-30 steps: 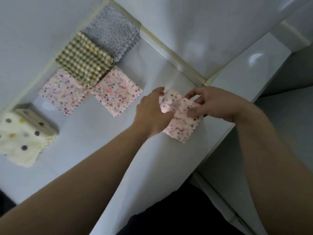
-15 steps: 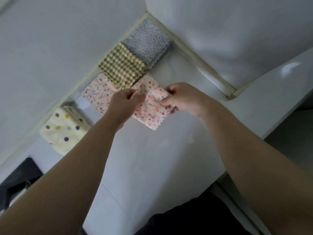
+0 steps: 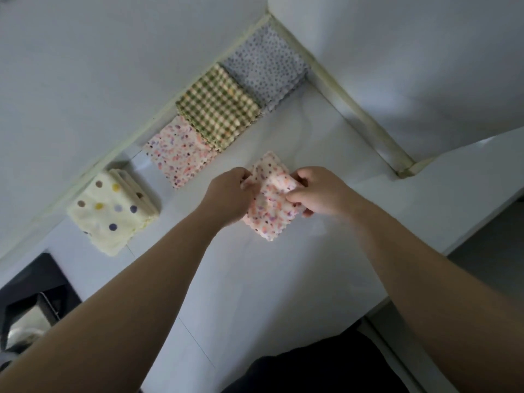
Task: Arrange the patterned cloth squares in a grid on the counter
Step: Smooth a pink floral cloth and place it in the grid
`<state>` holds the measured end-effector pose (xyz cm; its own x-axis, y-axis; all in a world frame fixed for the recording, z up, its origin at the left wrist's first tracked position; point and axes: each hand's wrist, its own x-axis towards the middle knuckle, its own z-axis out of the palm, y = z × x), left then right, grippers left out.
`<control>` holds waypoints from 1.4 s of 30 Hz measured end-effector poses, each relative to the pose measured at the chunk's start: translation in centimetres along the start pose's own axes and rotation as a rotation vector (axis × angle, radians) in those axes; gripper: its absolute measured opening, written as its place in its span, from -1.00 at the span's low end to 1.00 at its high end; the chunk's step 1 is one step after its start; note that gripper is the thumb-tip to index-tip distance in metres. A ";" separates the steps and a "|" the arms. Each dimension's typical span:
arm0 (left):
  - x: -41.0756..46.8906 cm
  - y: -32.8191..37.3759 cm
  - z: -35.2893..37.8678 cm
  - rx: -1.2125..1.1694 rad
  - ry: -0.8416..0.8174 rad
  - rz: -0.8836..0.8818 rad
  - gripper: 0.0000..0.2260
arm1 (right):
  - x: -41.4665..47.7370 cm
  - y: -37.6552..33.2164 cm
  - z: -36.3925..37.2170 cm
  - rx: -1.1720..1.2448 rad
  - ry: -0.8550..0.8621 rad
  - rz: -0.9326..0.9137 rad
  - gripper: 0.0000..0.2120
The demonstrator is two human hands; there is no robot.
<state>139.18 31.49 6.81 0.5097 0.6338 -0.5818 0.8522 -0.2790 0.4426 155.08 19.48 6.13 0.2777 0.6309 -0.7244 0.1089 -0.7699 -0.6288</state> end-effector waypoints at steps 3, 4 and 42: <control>-0.5 0.2 -0.2 -0.024 0.049 0.030 -0.90 | -1.0 0.6 -0.1 -0.055 0.029 -0.037 -0.85; -0.5 0.4 -0.5 -0.031 0.064 0.044 -0.91 | -1.2 0.5 -0.1 -0.077 0.046 -0.052 -0.86; -3.6 -3.1 -4.7 -0.265 -0.082 -0.130 -0.78 | -1.7 -3.5 4.6 -0.163 -0.215 -0.072 -0.80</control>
<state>134.17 33.41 10.76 0.4152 0.5885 -0.6937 0.8560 0.0056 0.5170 149.83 21.51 8.22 0.0565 0.6767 -0.7341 0.2784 -0.7168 -0.6393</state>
